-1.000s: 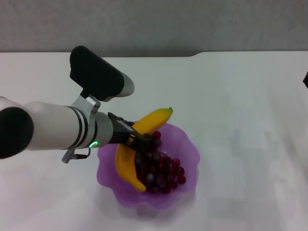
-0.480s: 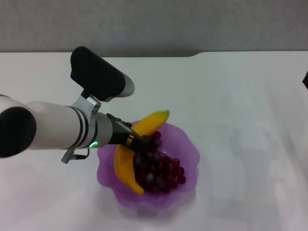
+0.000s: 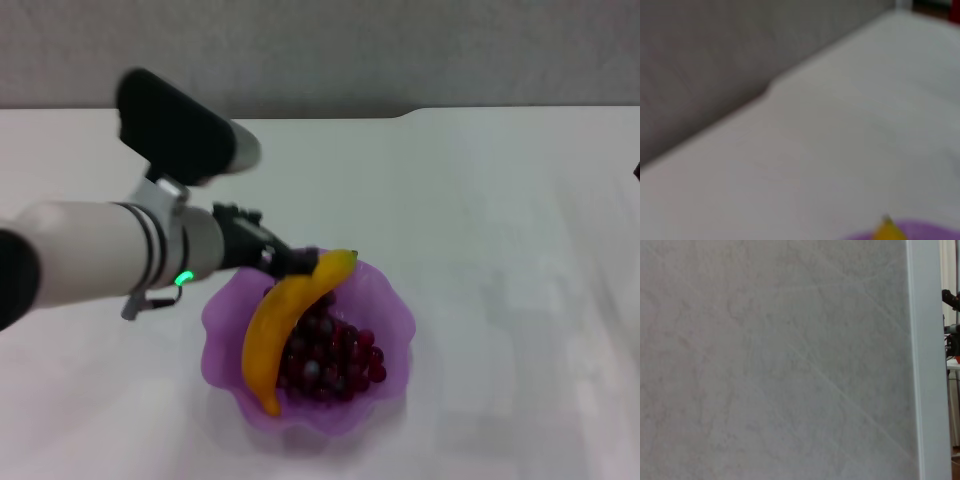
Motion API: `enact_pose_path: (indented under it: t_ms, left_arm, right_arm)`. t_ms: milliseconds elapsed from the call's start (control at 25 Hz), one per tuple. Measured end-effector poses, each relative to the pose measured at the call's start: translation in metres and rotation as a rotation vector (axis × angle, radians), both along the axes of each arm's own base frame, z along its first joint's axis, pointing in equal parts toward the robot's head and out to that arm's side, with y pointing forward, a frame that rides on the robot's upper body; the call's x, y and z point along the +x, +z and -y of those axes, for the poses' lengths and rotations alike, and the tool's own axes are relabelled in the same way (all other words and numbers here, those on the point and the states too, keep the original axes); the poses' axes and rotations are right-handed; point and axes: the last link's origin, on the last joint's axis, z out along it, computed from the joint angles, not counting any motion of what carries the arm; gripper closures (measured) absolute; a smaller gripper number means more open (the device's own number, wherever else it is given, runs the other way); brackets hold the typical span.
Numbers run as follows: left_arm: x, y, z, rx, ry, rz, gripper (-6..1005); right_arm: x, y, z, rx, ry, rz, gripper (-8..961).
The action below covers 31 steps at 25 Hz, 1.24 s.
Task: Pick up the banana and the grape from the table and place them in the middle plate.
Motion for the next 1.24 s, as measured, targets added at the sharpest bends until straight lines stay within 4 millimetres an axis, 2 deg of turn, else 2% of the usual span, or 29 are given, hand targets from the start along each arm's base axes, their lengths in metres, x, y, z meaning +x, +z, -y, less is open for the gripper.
enact_pose_path:
  t_ms: [120, 280, 640, 680, 960, 1240]
  left_arm:
    - [0.002, 0.011, -0.002, 0.062, -0.02, 0.045, 104]
    - [-0.003, 0.027, -0.012, 0.193, -0.043, 0.138, 104]
    - [-0.052, 0.045, -0.038, 0.55, -0.074, 0.303, 104]
    - [-0.059, 0.045, -0.041, 0.6, -0.076, 0.325, 104]
    - [-0.082, 0.037, -0.048, 0.698, -0.138, 0.344, 104]
    - [-0.107, 0.039, -0.055, 0.729, -0.109, 0.37, 104]
  right_arm:
    - [0.0, 0.001, 0.0, 0.003, 0.0, 0.001, 73]
    - [0.0, 0.001, -0.001, 0.003, 0.002, 0.003, 73]
    - [0.001, 0.002, -0.001, 0.006, 0.001, 0.01, 73]
    - [0.0, 0.002, -0.002, 0.007, 0.002, 0.01, 73]
    - [0.0, 0.007, -0.005, 0.04, 0.016, 0.035, 73]
    - [-0.006, 0.01, -0.016, 0.063, 0.044, 0.031, 73]
